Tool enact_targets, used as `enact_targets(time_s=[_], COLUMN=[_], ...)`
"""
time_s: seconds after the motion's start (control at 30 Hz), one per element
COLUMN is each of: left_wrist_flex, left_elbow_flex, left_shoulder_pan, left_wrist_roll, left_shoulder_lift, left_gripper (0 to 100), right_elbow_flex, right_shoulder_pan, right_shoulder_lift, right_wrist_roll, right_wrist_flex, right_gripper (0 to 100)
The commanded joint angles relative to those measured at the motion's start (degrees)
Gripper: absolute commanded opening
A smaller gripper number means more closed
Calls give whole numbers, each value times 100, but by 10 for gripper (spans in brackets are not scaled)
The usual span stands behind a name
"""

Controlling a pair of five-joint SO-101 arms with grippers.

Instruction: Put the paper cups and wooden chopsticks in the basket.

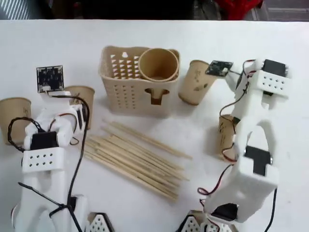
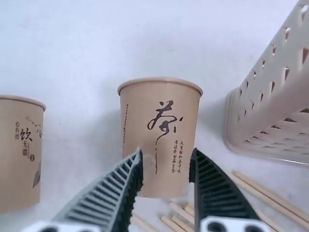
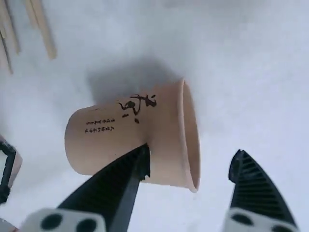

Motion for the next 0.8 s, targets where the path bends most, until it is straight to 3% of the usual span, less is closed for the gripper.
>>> enact_targets(time_s=[0.0, 0.27, 0.53, 0.67, 0.77], left_wrist_flex=[-114, -114, -114, -114, -114], left_elbow_flex=[-26, -26, -26, -26, -26], left_shoulder_pan=[-40, -40, -40, -40, -40], left_wrist_roll=[44, 44, 44, 44, 44], left_shoulder_lift=[-145, -145, -145, -145, -145], left_gripper=[170, 170, 170, 170, 170], right_elbow_flex=[-422, -853, -967, -1029, -1125], right_shoulder_pan=[-110, 4, 259, 347, 444], right_shoulder_lift=[347, 945, 927, 655, 180], right_wrist_roll=[70, 70, 79, 70, 35], right_wrist_flex=[40, 48, 48, 48, 48], right_gripper=[269, 265, 137, 27, 20])
